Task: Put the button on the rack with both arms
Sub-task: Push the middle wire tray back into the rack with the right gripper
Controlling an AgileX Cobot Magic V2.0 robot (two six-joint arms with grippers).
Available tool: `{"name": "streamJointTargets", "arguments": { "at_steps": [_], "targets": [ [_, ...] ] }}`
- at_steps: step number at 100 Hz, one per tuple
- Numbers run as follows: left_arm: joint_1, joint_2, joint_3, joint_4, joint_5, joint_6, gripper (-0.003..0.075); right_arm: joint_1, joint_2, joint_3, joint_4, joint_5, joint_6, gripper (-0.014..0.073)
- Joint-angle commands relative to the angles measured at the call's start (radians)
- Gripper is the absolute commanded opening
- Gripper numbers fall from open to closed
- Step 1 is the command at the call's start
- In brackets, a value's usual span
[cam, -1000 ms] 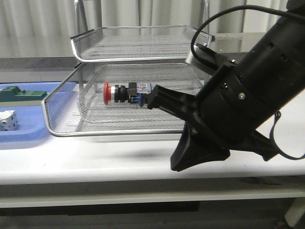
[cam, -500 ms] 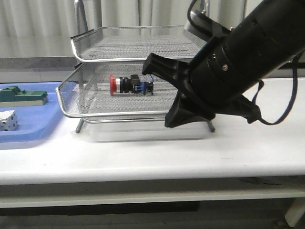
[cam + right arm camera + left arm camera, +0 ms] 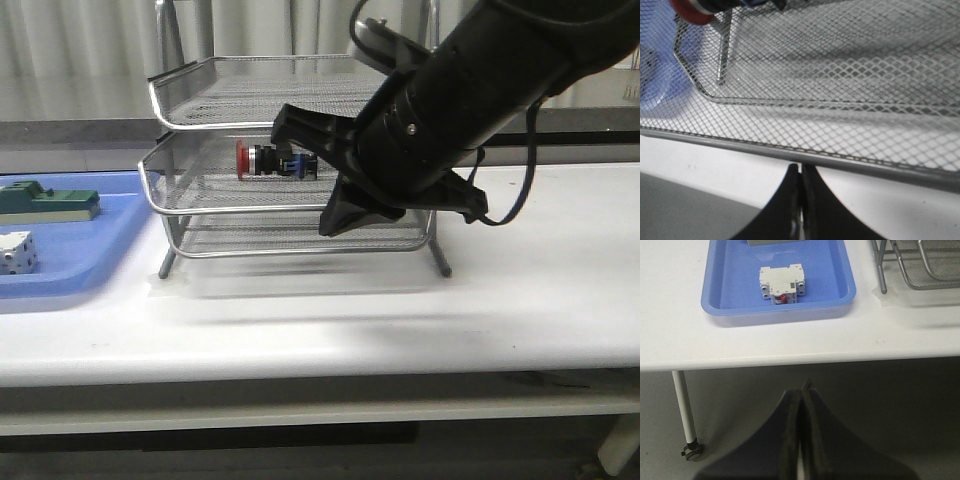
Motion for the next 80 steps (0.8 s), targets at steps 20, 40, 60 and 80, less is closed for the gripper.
{"name": "streamJointTargets", "arguments": {
  "at_steps": [20, 40, 60, 80],
  "targets": [
    [0.003, 0.006, -0.028, 0.012, -0.065, -0.011, -0.0021, -0.01, 0.018, -0.119, -0.034, -0.044, -0.014, -0.0069],
    [0.003, 0.006, -0.028, 0.012, -0.065, -0.011, -0.0021, -0.028, 0.055, -0.159, -0.064, -0.047, -0.014, -0.0069],
    [0.003, 0.006, -0.028, 0.012, -0.065, -0.011, -0.0021, -0.046, 0.06, -0.161, -0.082, -0.062, -0.014, -0.0069],
    [0.003, 0.006, -0.028, 0.012, -0.065, -0.011, -0.0021, -0.047, 0.06, -0.161, -0.09, -0.001, -0.014, -0.0069]
  ]
}}
